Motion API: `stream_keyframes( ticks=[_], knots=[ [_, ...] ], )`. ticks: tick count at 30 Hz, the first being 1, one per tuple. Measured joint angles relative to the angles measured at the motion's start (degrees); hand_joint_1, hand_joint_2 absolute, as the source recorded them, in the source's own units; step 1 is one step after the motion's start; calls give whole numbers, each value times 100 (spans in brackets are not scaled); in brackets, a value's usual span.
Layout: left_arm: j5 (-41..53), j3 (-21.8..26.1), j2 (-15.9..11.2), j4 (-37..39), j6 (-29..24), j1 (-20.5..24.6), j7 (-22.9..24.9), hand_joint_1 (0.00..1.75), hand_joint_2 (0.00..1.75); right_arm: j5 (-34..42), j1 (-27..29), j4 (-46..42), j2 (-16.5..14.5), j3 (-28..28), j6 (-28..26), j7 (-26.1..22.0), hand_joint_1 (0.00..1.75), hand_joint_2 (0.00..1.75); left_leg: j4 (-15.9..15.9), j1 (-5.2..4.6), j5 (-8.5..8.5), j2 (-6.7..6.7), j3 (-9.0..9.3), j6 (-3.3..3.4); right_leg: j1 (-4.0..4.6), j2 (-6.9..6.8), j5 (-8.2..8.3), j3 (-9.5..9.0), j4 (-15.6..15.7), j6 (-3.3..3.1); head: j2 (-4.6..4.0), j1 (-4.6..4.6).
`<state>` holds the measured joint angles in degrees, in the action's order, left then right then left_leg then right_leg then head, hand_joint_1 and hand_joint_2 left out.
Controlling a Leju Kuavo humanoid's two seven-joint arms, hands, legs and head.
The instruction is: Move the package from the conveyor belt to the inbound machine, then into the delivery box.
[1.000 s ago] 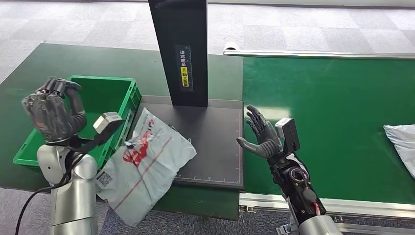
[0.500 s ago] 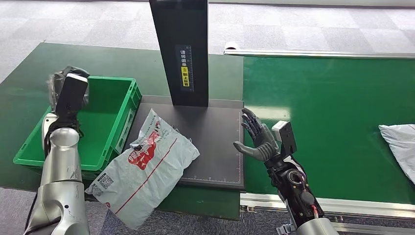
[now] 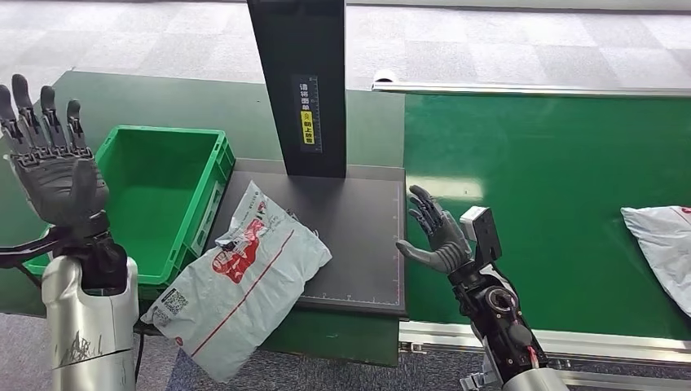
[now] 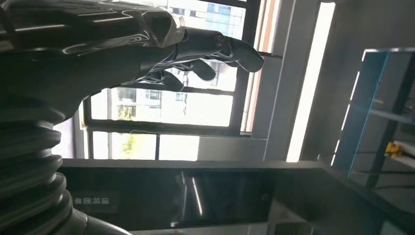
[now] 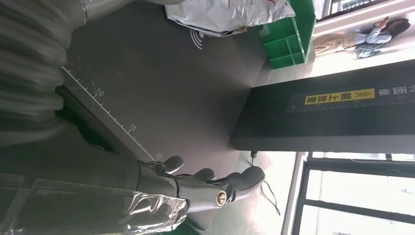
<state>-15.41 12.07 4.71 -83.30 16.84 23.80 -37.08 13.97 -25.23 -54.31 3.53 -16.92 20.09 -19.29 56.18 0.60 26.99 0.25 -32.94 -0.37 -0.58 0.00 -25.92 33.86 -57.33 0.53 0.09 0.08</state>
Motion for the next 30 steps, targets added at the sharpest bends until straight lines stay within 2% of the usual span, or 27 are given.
stream_keyframes(
  ticks=[3, 6, 9, 12, 15, 18, 23, 26, 27, 30],
  knots=[
    [1463, -241, -187, -98, -100, -191, -107, 0, 175, -12, 0, -1, 31, 6, 7, -24, 0, 175, 0, 0, -1, -2, 1, 0, 0, -1, 0, -1, 0, 0, 0, 0],
    [3186, -621, -442, 64, -368, -284, 111, 0, 175, -40, -1, -1, 48, 28, 27, -31, 0, 175, 0, -1, -1, -2, 1, 0, 0, 0, 0, -1, 0, 0, 0, 0],
    [4665, -1024, -675, 506, -504, -225, 647, 0, 175, -75, -13, 1, 60, 60, 73, -22, 0, 175, 1, -1, -1, -1, 3, 0, -1, 0, 0, 0, 0, 0, 0, -1],
    [6035, -1535, -889, 1549, -684, 87, 1315, 0, 175, -130, -43, 3, 63, 109, 97, 14, 0, 175, 1, -1, -3, -3, 3, 0, 0, -1, 1, -1, 0, -1, 0, -3],
    [6615, -1878, -963, 2614, -1018, 451, 1706, 0, 175, -182, -62, 2, 40, 152, 98, 84, 0, 175, 1, 0, -6, 2, 3, -1, 0, 2, 4, -3, -3, -2, 0, -1],
    [6837, -2039, -1001, 3233, -1197, 662, 1947, 0, 175, -223, -71, 3, 3, 177, 98, 149, 0, 175, 1, 0, -5, 7, 3, -1, 0, 5, 5, -2, -3, -3, 0, -1],
    [6544, -2104, -1091, 3456, -710, 731, 1494, 0, 175, -221, -170, 14, -57, 191, 111, 235, 0, 175, -1, 0, -4, -1, 3, -2, 0, 2, 4, -3, -3, -3, 0, -3],
    [6363, -2117, -1116, 3414, -453, 671, 1277, 102, 175, -180, -265, 43, -68, 193, 111, 292, 0, 175, -1, 1, -6, 0, 4, -2, 1, 2, 4, -3, -3, -4, 0, -2],
    [6300, -2123, -1119, 3383, -395, 647, 1219, 146, 175, -168, -291, 50, -69, 193, 109, 303, 0, 175, -1, 1, -7, 0, 4, -2, 1, 2, 4, -3, -3, -4, 0, -1],
    [6080, -2136, -1120, 3230, -278, 558, 1040, 175, 175, -139, -325, 58, -71, 196, 102, 314, 0, 175, 0, 0, -7, -1, 4, -2, 0, 2, 4, -3, -3, -4, 0, -1]
  ],
)
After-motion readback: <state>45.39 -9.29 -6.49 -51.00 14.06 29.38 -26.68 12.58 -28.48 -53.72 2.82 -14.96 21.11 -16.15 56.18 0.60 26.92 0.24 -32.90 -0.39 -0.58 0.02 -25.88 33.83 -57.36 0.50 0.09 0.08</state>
